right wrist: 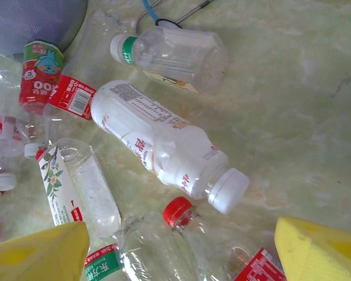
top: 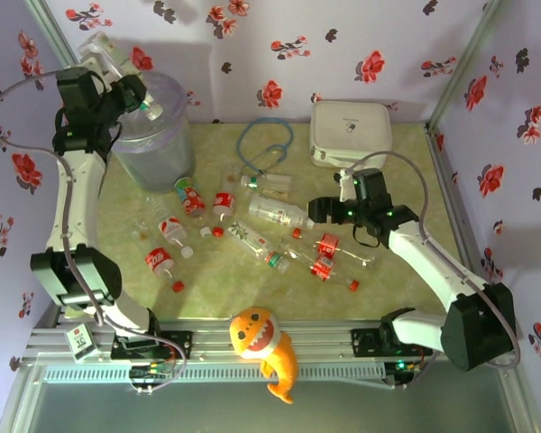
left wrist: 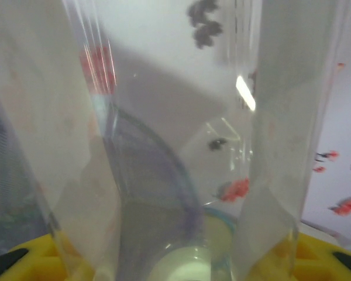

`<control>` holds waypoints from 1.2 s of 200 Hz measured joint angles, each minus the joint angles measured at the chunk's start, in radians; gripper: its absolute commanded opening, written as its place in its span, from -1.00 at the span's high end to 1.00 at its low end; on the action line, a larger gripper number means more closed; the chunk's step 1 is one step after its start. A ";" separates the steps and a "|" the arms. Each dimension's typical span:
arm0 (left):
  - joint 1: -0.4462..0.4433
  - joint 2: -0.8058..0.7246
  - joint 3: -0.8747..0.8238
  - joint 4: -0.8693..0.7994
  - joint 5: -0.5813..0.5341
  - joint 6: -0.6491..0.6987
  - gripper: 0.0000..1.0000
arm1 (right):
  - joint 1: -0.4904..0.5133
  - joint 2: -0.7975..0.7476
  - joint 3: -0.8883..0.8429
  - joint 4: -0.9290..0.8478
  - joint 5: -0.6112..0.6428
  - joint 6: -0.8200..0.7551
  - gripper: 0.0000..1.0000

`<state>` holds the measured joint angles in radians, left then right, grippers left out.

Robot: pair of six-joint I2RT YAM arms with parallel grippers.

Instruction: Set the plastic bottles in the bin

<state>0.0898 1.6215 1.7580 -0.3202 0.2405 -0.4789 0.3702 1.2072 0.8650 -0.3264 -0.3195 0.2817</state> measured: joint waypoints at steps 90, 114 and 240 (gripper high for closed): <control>0.014 0.227 0.081 -0.059 -0.066 0.195 0.22 | -0.013 -0.173 -0.017 -0.201 0.153 0.044 -0.59; 0.012 0.246 0.087 -0.066 -0.067 0.227 0.20 | -0.034 -0.199 -0.017 -0.249 0.201 0.057 -0.60; -0.019 0.394 0.120 -0.153 -0.092 0.341 -0.77 | -0.075 -0.140 0.000 -0.351 0.304 0.087 -0.62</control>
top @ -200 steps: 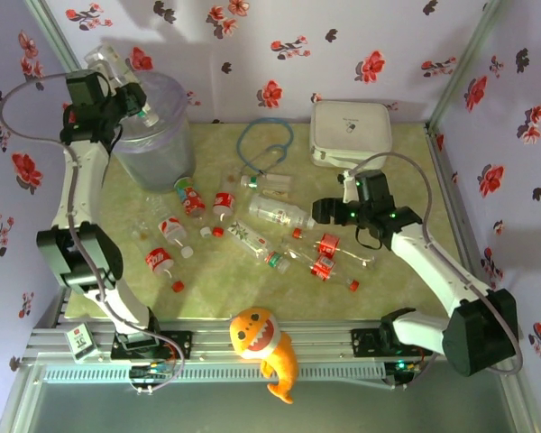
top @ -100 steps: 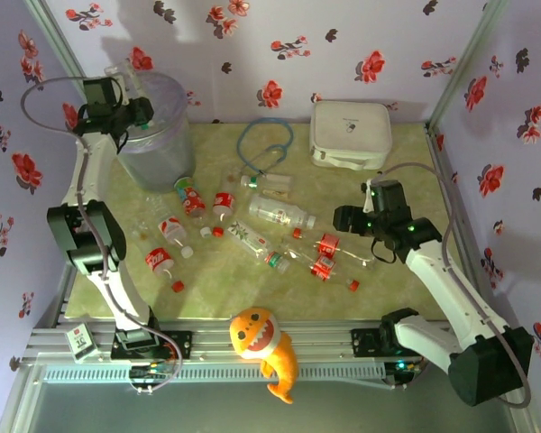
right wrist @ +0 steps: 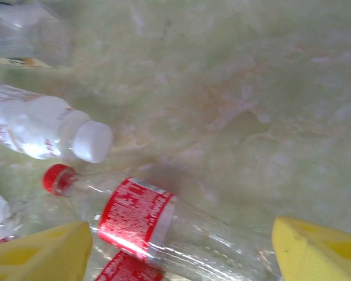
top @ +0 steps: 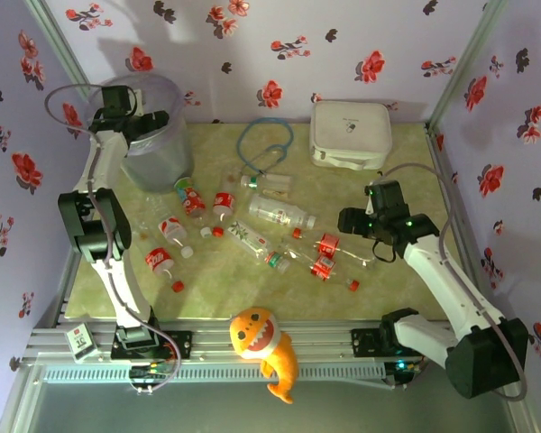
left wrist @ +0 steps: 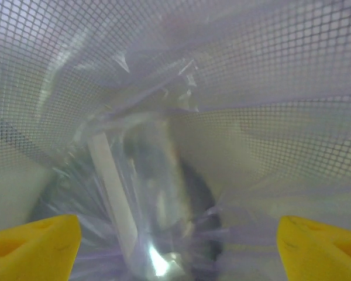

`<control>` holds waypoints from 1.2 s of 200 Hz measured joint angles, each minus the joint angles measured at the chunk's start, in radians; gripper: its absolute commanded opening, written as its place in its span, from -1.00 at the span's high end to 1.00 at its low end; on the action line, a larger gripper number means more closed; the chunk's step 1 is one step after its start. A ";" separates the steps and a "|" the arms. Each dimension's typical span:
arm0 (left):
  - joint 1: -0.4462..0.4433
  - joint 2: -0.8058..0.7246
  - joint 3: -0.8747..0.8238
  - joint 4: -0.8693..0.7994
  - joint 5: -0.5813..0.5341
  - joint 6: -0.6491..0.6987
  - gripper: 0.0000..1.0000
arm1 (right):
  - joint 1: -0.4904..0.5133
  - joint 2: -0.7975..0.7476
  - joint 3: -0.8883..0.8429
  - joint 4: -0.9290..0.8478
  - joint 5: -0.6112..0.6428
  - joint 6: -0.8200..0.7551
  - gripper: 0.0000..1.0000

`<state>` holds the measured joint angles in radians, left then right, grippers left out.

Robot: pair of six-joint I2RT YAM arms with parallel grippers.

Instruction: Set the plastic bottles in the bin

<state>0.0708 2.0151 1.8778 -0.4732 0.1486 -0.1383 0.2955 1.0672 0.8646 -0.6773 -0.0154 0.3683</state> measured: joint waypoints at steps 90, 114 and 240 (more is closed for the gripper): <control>-0.008 0.000 0.090 -0.032 0.000 0.000 -0.89 | -0.001 0.077 0.135 -0.198 0.100 -0.146 -0.70; -0.011 0.000 0.159 -0.055 0.000 -0.002 -0.90 | -0.001 0.112 0.157 -0.213 0.091 -0.301 -0.79; -0.076 -0.517 -0.216 -0.025 0.188 -0.317 -0.87 | 0.026 0.412 0.122 -0.217 -0.094 -0.732 -0.69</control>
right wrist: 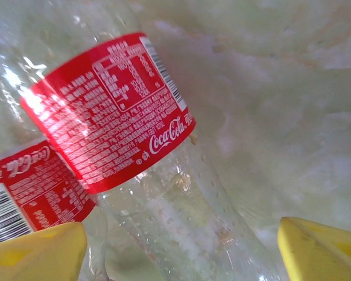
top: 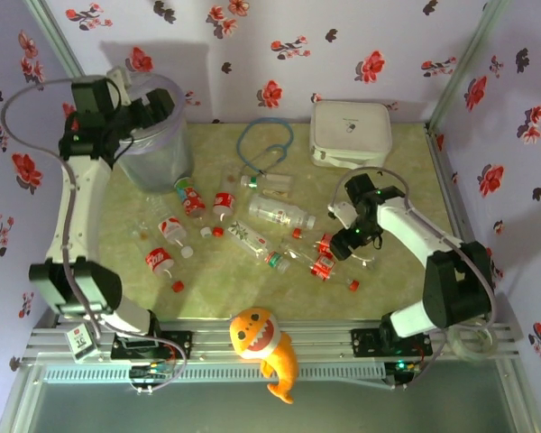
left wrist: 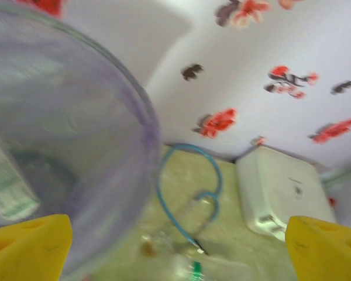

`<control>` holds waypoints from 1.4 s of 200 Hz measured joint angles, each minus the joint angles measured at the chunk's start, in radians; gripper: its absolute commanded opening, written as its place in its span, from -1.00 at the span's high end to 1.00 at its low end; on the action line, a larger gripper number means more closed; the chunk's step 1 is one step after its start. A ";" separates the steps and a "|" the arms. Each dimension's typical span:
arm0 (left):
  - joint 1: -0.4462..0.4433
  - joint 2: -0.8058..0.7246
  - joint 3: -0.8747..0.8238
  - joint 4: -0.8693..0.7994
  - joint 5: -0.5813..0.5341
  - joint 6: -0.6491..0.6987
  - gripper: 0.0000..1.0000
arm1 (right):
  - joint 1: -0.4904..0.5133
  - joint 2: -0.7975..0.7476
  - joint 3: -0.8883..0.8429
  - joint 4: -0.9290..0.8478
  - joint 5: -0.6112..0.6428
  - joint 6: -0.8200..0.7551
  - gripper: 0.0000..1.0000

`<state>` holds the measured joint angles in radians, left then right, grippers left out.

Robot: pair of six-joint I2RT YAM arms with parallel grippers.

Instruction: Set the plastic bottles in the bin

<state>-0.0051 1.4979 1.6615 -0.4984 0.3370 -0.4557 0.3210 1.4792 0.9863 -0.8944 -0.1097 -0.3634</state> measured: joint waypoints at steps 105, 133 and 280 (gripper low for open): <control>-0.065 -0.237 -0.412 0.129 0.077 -0.167 -0.87 | 0.001 0.167 -0.006 0.077 -0.004 -0.003 -0.31; -0.077 -0.240 -0.422 0.148 0.079 -0.187 -0.87 | 0.001 0.172 -0.006 0.078 -0.003 -0.003 -0.20; -0.398 -0.152 -0.600 0.541 0.209 -0.375 -0.90 | -0.006 -0.112 0.125 0.225 -0.215 0.275 0.21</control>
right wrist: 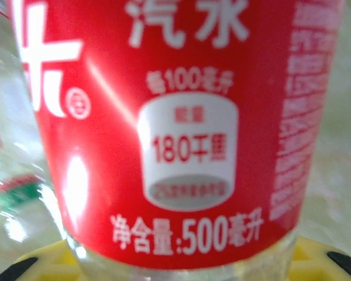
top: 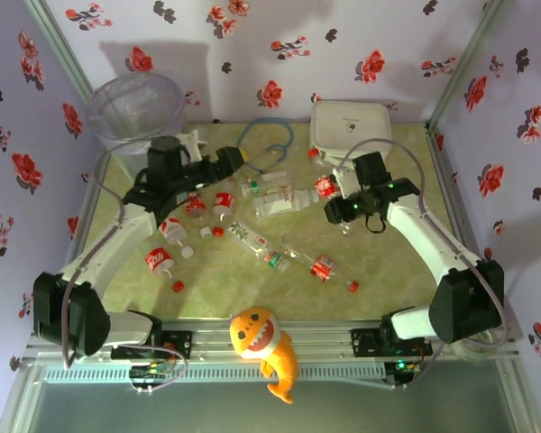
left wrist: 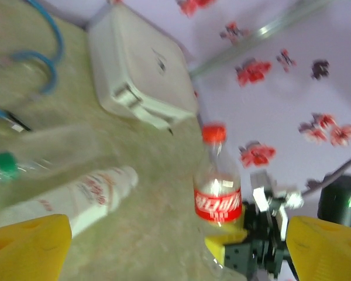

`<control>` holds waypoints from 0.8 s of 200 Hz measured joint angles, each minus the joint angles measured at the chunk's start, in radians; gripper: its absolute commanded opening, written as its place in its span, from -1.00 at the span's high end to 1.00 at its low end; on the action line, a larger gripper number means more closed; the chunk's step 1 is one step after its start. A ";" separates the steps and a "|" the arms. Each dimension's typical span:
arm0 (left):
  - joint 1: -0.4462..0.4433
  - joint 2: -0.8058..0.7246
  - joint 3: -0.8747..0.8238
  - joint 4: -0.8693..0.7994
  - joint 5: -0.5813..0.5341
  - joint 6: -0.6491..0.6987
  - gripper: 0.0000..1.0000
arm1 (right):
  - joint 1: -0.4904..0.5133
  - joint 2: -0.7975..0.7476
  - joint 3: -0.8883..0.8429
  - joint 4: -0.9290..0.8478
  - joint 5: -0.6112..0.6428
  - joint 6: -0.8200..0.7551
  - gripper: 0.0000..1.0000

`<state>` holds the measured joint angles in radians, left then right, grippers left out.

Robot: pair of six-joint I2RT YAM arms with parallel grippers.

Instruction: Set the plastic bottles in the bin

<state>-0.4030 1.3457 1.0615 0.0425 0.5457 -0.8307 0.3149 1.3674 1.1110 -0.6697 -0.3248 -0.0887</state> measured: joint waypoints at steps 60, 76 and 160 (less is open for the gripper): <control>-0.166 0.180 -0.038 0.309 0.062 -0.094 -0.91 | 0.028 -0.006 -0.078 0.341 -0.306 0.291 0.19; -0.190 0.243 -0.038 0.416 0.076 -0.146 -0.86 | 0.036 -0.004 -0.084 0.379 -0.344 0.329 0.18; -0.251 0.389 0.032 0.567 0.103 -0.215 -0.79 | 0.061 0.065 -0.084 0.503 -0.455 0.423 0.17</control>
<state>-0.6544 1.7348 1.0931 0.6098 0.6483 -1.0458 0.3763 1.4322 1.0267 -0.1665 -0.7795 0.3347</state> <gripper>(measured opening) 0.917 0.414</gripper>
